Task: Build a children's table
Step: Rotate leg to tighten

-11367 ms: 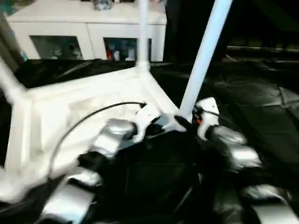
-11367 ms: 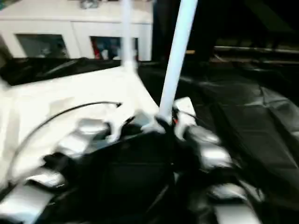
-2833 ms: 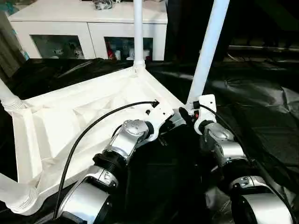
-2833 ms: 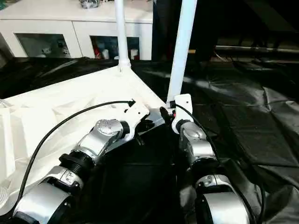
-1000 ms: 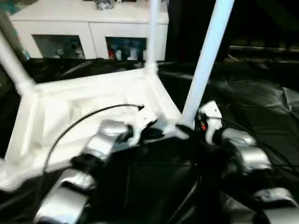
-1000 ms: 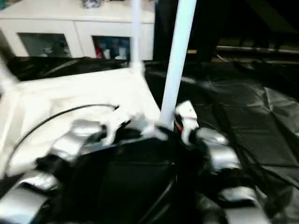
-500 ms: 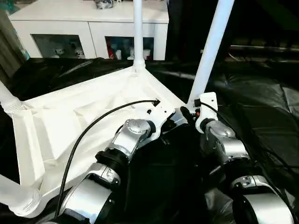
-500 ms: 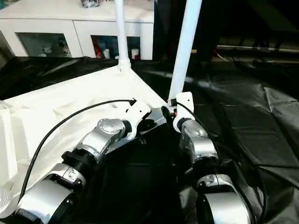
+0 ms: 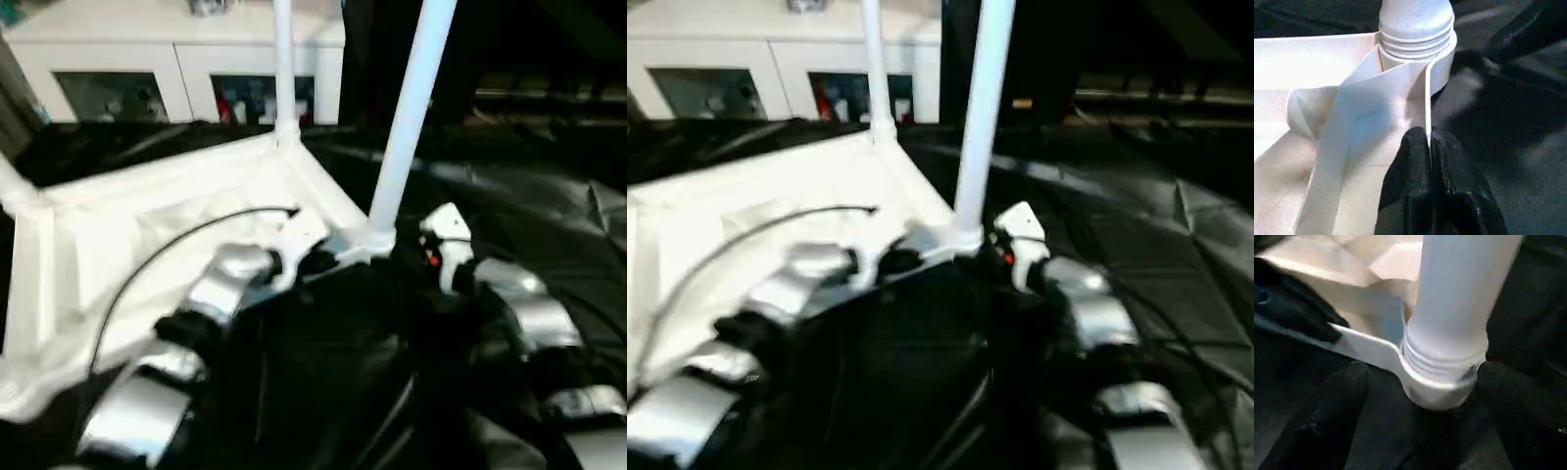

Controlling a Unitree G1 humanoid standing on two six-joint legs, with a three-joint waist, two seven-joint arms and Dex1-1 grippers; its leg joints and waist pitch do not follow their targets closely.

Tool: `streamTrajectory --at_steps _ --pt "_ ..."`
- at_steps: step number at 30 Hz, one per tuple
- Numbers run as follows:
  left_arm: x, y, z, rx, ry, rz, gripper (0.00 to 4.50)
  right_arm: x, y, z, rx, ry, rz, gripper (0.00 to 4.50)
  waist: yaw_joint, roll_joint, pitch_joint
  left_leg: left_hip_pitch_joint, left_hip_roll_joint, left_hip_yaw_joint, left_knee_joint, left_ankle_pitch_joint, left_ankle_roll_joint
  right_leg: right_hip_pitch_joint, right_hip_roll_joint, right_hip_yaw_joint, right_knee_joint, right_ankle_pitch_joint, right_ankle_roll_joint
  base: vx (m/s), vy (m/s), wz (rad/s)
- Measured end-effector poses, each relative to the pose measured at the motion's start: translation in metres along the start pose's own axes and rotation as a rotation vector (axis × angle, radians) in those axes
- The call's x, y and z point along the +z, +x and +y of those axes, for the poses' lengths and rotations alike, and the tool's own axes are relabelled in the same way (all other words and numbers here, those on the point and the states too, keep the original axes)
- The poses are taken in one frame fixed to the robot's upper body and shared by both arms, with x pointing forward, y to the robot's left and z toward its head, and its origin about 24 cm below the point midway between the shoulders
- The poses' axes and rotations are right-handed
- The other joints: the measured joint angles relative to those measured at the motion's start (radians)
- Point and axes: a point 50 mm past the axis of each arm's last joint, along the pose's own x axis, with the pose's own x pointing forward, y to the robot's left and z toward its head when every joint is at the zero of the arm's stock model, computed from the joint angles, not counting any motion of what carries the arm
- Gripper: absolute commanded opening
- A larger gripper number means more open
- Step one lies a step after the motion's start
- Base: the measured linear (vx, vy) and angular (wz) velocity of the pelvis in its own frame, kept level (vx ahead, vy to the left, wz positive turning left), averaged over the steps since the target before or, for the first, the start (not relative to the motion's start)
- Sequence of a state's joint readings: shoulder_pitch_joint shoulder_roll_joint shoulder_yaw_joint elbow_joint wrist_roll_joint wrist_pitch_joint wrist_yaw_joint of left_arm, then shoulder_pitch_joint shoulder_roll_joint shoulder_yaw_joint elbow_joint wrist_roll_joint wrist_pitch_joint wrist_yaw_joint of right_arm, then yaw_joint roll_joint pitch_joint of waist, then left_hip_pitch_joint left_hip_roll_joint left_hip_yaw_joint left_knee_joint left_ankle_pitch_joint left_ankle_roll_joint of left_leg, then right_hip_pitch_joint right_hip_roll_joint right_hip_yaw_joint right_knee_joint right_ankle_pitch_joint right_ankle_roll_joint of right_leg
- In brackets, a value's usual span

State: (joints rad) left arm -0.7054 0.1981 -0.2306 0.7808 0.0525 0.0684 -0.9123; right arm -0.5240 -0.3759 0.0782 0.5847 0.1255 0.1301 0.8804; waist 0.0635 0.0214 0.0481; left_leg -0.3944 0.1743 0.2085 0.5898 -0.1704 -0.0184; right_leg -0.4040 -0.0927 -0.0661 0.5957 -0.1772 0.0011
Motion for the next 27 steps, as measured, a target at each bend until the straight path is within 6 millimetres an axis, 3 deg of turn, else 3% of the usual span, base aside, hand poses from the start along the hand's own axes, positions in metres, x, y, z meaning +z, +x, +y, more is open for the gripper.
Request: streamTrajectory --at_steps 5,9,13,14,17,22,27 --pt "-0.006 -0.014 -0.008 -0.152 0.006 -0.006 0.00 0.005 -0.009 0.003 0.114 -0.057 0.019 3.86 0.026 0.000 0.000 -0.001 0.000 0.000 0.000 0.000 0.000 -0.001 0.000 0.000 0.000 0.000 0.000 0.000 0.000 0.00" --pt "-0.007 -0.017 -0.012 -0.215 0.000 -0.004 0.00 0.003 -0.008 0.009 0.191 -0.056 0.041 3.86 0.035 0.000 0.000 -0.001 0.000 0.001 0.001 -0.002 -0.004 0.000 -0.001 0.000 0.001 0.000 -0.001 0.000 0.000 0.00" --pt "-0.007 -0.017 -0.014 -0.232 -0.002 -0.003 0.00 -0.002 -0.008 0.013 0.223 -0.056 0.065 3.86 0.037 0.000 0.000 -0.001 0.000 0.001 0.002 -0.002 -0.004 0.000 -0.001 0.001 0.001 0.000 -0.001 0.000 0.000 0.00" --pt "-0.007 -0.017 -0.015 -0.234 -0.003 -0.002 0.00 -0.003 -0.008 0.013 0.227 -0.059 0.074 3.52 0.037 0.000 0.000 -0.001 0.000 0.001 0.002 -0.002 -0.004 0.000 -0.001 0.001 0.001 0.000 -0.001 0.000 0.000 0.00" --pt "-0.007 -0.018 -0.016 -0.242 -0.006 0.000 0.00 -0.004 -0.009 0.013 0.225 -0.063 0.084 3.47 0.037 0.000 0.000 -0.001 0.000 0.001 0.002 -0.002 -0.004 0.000 -0.001 0.001 0.001 0.000 -0.001 0.000 0.000 0.00" --pt "-0.007 -0.018 -0.017 -0.246 -0.010 0.002 0.00 -0.004 -0.009 0.013 0.226 -0.062 0.082 2.87 0.037 0.000 0.000 -0.001 0.000 0.001 0.002 -0.002 -0.003 0.000 -0.001 0.001 0.001 0.000 0.000 0.000 0.000 0.00" --pt "-0.008 -0.019 -0.017 -0.248 -0.013 0.003 0.00 -0.004 -0.009 0.014 0.235 -0.061 0.083 2.78 0.037 0.000 0.000 -0.001 0.000 0.001 0.002 -0.002 -0.003 0.000 -0.001 0.001 0.001 0.000 0.000 0.000 0.000 0.00"
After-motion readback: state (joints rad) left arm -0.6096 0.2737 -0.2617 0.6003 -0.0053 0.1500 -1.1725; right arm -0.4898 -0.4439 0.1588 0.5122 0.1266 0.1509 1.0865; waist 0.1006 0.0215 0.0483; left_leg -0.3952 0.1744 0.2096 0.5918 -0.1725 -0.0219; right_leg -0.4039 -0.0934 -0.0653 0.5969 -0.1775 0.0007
